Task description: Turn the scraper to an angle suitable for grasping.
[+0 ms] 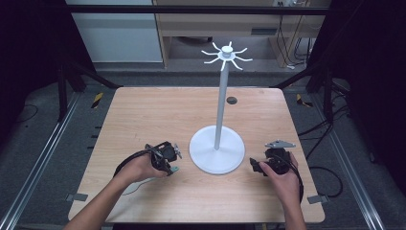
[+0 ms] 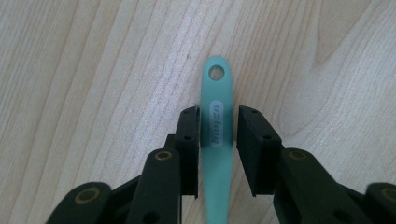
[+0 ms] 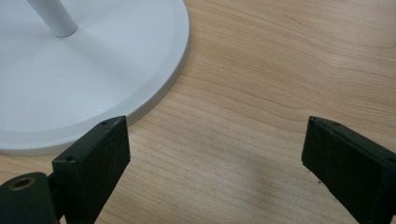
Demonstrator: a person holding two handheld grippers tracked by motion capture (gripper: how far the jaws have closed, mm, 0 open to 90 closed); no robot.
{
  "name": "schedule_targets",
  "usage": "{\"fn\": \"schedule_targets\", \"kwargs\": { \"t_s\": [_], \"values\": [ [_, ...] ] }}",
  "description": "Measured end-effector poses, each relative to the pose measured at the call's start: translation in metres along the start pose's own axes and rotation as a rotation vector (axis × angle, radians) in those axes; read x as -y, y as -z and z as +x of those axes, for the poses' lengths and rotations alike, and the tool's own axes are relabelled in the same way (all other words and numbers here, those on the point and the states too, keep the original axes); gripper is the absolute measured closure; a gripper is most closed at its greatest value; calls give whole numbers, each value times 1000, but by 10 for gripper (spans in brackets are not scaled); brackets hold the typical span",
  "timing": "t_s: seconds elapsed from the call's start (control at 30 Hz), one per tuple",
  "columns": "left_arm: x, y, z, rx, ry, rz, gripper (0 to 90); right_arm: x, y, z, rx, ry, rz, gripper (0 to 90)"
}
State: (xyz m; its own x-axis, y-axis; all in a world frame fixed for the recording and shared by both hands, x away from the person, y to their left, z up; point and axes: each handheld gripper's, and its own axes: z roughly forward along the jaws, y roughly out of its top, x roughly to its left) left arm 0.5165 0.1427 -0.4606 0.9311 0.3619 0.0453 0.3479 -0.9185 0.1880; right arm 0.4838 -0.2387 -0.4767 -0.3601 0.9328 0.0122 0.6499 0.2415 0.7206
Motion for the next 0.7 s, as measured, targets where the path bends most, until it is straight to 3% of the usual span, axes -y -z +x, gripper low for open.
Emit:
{"fn": "schedule_targets", "kwargs": {
  "t_s": [0.7],
  "values": [
    [1, -2, 0, -1, -3, 0, 730, 0, 0, 0, 4, 6, 2, 83]
  ]
}}
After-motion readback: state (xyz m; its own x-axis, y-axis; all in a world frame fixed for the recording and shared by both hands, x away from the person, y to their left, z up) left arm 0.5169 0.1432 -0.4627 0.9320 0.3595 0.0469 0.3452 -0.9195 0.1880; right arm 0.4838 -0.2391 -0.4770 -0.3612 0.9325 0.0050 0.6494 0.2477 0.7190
